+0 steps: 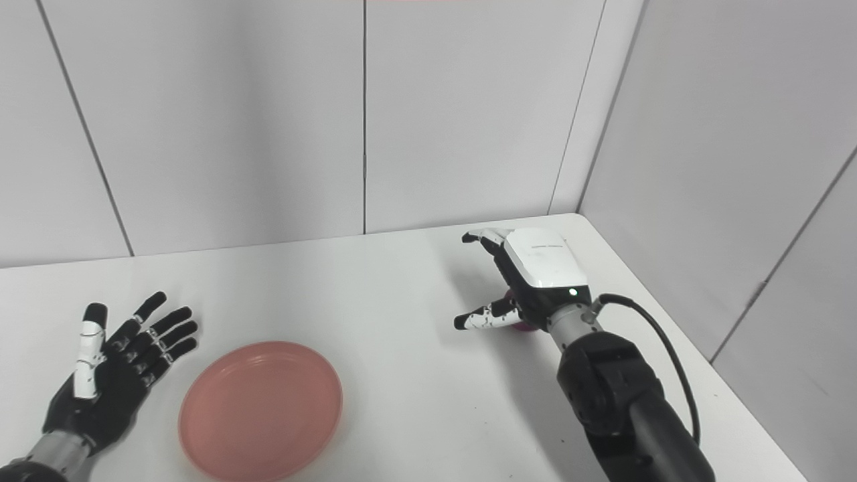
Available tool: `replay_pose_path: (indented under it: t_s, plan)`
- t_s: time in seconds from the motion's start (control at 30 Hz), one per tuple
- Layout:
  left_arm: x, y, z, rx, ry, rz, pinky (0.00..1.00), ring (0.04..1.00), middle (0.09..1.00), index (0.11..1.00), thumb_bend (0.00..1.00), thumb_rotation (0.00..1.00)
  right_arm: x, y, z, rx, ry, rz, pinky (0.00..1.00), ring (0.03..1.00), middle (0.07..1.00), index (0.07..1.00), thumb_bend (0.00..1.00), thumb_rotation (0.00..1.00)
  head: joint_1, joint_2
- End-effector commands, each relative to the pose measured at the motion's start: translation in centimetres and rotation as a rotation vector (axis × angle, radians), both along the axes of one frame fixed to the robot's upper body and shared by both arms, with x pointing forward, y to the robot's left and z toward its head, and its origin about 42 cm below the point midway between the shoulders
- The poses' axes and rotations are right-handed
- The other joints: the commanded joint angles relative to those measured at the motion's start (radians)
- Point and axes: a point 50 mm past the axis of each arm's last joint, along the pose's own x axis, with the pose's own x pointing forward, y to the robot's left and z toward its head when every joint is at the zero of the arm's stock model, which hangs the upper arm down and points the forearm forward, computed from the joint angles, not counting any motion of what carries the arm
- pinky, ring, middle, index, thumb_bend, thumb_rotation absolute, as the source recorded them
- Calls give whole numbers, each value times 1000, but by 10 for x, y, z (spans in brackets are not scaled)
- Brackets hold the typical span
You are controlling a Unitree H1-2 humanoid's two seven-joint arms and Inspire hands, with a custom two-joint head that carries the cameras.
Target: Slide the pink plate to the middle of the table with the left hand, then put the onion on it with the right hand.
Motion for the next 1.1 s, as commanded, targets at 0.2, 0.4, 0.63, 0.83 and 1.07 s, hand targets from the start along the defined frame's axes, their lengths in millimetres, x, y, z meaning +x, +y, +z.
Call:
replay_pose_path:
  t_s: [0.2,0.4,0.63,0.83,1.07]
  plan:
    - [-7,9,-17,13,77,20,858,838,824,929,713,943,19,-16,34,-120,13,-29,745,838,842,821,1000,391,2,1]
    - [-8,8,-16,12,75,24,859,838,820,930,712,942,29,-33,29,-118,96,-94,670,804,813,805,1000,346,7,1]
    - [-8,7,-15,13,74,24,849,835,821,929,709,948,37,-49,16,-35,160,-138,617,799,820,808,1000,332,7,1]
    - [-8,8,-15,8,76,24,861,842,828,930,711,940,44,-58,1,19,221,-172,608,792,826,801,1000,335,11,2]
    - [-9,8,-15,12,75,22,865,844,827,935,709,951,52,-68,-11,64,306,-216,682,851,865,818,1000,333,17,5]
